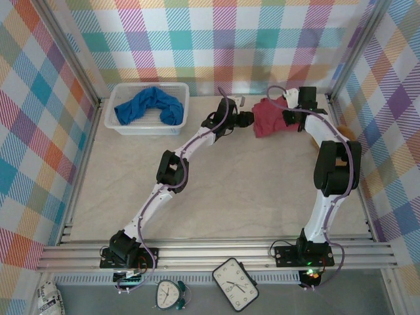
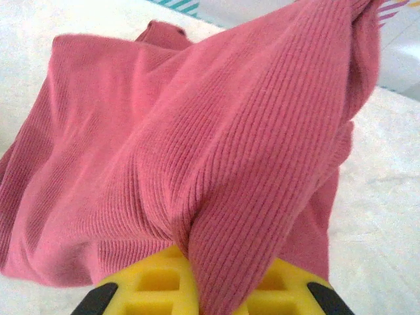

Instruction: Fold and stack the tank tops

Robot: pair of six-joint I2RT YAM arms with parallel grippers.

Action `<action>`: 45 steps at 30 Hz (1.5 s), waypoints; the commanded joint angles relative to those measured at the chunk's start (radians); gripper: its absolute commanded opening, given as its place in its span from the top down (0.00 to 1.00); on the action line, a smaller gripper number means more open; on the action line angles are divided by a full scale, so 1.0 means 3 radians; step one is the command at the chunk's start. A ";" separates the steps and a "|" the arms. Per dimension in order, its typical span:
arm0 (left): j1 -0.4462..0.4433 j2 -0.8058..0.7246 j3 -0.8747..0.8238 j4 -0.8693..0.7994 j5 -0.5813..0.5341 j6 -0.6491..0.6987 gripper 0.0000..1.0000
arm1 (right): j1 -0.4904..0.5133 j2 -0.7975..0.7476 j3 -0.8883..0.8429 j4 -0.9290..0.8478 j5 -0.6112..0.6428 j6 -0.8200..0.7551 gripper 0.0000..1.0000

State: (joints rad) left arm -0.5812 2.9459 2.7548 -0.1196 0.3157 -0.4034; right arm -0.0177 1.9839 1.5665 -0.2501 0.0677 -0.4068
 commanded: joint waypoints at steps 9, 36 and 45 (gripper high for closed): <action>0.0024 -0.0057 0.0131 0.0085 0.0020 -0.0020 0.49 | -0.0064 0.0178 0.0523 -0.0027 0.0002 -0.0103 1.00; 0.0061 -0.0375 0.0120 -0.0761 0.0282 0.0413 0.38 | -0.0563 0.0977 0.1076 -0.0574 0.0293 0.0314 0.78; 0.0061 -0.0571 0.0122 -0.1094 0.0219 0.0629 0.36 | -0.0623 0.0826 0.1087 -0.0668 0.0304 0.0390 0.60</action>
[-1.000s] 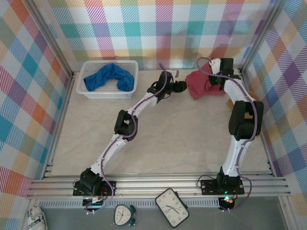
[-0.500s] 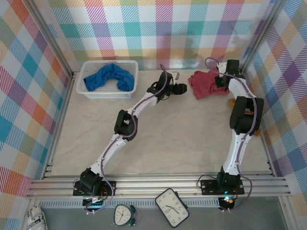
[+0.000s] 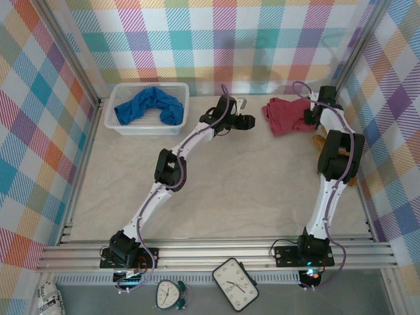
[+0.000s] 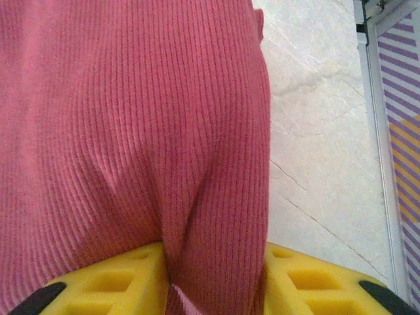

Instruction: Fold and stack the tank tops

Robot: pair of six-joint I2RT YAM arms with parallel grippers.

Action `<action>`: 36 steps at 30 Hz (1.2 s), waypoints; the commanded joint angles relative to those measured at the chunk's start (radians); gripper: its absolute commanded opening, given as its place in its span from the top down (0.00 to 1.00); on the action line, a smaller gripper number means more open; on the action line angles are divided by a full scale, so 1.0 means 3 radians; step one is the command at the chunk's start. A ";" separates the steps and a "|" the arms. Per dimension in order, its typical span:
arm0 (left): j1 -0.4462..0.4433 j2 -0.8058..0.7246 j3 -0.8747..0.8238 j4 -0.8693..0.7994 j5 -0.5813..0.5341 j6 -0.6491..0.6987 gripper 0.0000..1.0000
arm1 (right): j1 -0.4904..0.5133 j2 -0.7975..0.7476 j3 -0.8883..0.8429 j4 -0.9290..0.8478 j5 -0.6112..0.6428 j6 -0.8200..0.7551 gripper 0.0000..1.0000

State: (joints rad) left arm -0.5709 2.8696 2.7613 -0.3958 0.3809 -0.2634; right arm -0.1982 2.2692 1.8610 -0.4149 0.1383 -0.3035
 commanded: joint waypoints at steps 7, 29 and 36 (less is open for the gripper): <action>0.0062 -0.0541 0.0092 -0.0569 -0.0126 0.0397 0.35 | -0.0024 -0.0456 0.0010 -0.0201 0.0200 0.0009 0.55; 0.0139 -0.0691 0.0074 -0.1002 -0.0181 0.0524 0.33 | -0.0029 0.0492 0.0986 -0.0772 -0.1151 0.0849 0.49; 0.0149 -0.0663 0.0072 -0.1069 -0.0146 0.0556 0.33 | -0.0144 0.0649 0.1148 -0.1133 -0.1134 0.0948 0.45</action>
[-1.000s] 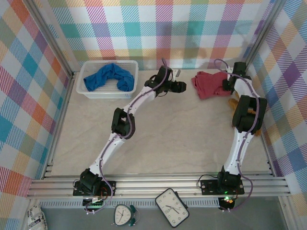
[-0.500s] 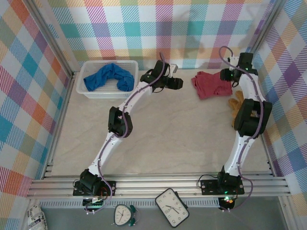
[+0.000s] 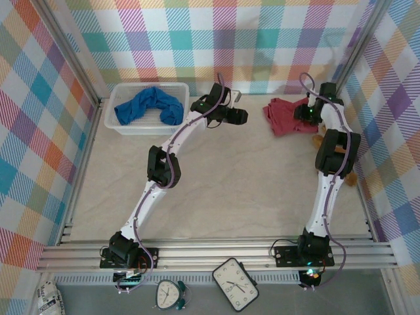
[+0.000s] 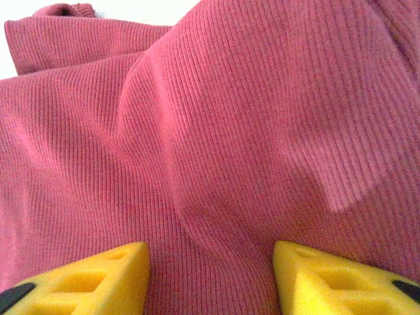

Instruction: Fold and stack the tank tops

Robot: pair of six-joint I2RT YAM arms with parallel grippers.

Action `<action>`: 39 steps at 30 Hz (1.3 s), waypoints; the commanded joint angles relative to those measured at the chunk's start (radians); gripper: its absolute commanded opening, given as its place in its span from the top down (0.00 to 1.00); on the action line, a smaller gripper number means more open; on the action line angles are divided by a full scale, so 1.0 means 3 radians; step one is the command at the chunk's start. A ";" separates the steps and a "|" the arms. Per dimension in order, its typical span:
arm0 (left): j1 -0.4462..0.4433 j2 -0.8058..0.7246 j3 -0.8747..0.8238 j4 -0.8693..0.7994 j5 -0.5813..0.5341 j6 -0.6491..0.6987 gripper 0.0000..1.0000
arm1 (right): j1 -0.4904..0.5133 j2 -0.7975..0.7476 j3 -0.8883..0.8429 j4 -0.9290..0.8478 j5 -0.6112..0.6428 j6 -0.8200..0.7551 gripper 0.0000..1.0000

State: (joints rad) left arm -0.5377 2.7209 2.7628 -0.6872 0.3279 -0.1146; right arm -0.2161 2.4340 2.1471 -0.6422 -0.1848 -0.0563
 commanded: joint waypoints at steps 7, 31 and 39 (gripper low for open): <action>0.0039 -0.0176 0.0064 -0.0214 0.0037 0.0111 0.33 | -0.0171 0.0096 0.0039 -0.0582 -0.0095 -0.0028 0.40; 0.0044 -0.0608 -0.0047 -0.0760 -0.0421 0.0345 0.32 | 0.0829 -0.0751 -0.0599 0.0339 0.0142 -0.0667 0.27; 0.0204 -0.1523 -0.1157 -0.0813 -0.1107 0.0577 0.27 | 0.1157 -0.1245 -0.1168 0.0958 -0.0538 -0.0306 0.13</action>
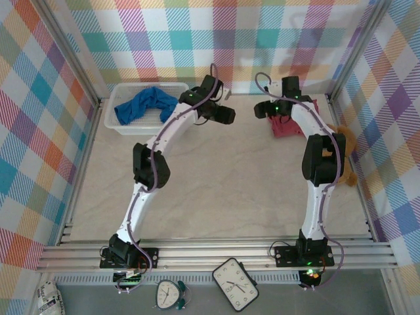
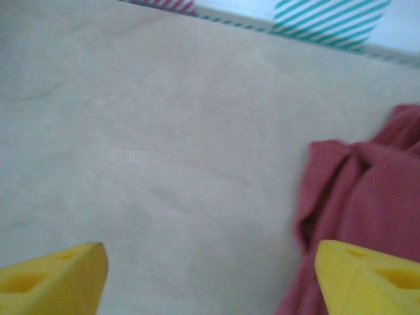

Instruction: Fold and stack the tank tops

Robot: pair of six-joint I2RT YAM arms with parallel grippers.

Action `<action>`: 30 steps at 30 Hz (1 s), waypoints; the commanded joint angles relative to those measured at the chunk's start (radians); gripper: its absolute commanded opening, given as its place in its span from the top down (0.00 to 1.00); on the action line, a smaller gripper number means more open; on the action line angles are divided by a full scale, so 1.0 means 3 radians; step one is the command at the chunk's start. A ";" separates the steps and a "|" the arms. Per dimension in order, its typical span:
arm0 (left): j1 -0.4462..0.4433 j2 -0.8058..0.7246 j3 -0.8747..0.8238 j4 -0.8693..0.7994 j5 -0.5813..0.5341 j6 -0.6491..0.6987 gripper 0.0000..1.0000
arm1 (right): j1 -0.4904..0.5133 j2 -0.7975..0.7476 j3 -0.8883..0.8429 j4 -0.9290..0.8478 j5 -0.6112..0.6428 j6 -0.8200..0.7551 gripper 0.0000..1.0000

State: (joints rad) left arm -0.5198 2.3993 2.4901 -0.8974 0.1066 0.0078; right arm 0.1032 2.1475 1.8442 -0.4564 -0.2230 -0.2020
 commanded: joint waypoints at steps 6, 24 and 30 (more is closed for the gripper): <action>0.0618 -0.0984 -0.1007 -0.0097 -0.0559 0.0261 0.25 | 0.0345 -0.0823 -0.0784 0.0668 -0.0685 0.0594 0.01; 0.1352 0.0235 0.0002 0.0189 0.0641 -0.0348 0.24 | 0.0610 -0.2358 -0.2152 0.1053 -0.0568 0.1651 0.01; 0.1363 0.0690 0.0450 -0.0030 0.0617 -0.0529 0.27 | 0.0605 -0.2681 -0.2257 0.0598 0.0084 0.1584 0.01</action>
State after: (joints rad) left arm -0.1211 2.5874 2.5782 -0.8654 0.2718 -0.1078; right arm 0.2848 1.3911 1.1881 -0.2173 -0.2844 0.2546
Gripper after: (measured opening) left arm 0.731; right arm 0.991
